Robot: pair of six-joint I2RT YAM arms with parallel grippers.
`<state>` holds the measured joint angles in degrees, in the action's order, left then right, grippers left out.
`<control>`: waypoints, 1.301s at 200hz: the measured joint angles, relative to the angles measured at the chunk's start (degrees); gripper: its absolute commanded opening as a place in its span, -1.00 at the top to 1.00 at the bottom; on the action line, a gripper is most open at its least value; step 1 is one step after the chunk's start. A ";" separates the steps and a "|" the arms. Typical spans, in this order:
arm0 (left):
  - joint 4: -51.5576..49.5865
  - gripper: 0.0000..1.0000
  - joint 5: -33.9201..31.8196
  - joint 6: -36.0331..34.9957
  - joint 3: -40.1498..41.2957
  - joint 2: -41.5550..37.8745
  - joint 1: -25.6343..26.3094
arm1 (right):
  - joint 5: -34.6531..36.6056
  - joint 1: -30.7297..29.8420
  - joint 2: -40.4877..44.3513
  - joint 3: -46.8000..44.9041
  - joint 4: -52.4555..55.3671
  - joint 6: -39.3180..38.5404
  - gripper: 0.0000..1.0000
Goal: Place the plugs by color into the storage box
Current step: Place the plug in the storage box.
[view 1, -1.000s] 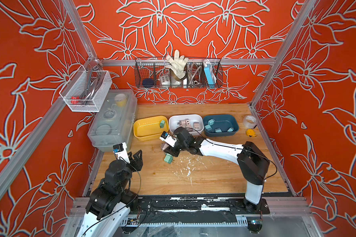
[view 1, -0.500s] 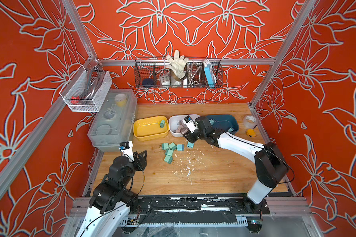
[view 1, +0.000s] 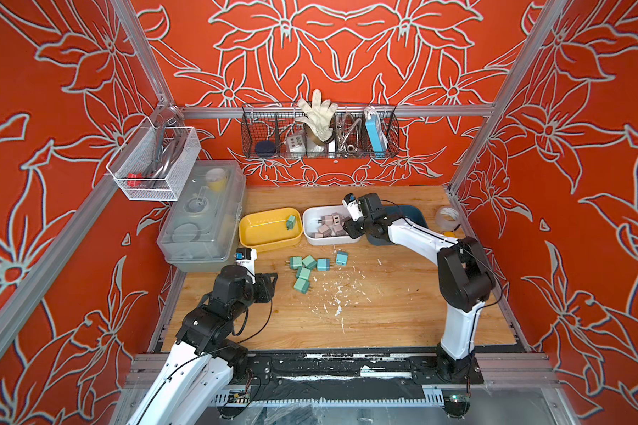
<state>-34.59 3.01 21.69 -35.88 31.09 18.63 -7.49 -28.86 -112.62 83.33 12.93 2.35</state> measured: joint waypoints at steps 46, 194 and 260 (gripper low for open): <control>1.07 -0.04 4.76 0.00 0.00 4.94 -0.04 | 2.38 0.83 -7.30 8.04 3.39 -0.11 -0.21; 1.31 -0.01 8.39 0.04 0.00 8.04 -0.07 | 0.07 0.83 8.63 -6.80 -1.51 4.72 -0.29; 1.46 0.06 10.19 0.20 -0.02 12.00 -0.17 | -5.81 -2.14 22.62 -26.21 -11.13 13.73 -0.22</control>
<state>-33.12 13.19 21.89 -35.90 43.09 18.46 -13.30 -31.00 -90.00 57.12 1.80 16.08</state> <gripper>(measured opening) 0.471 0.611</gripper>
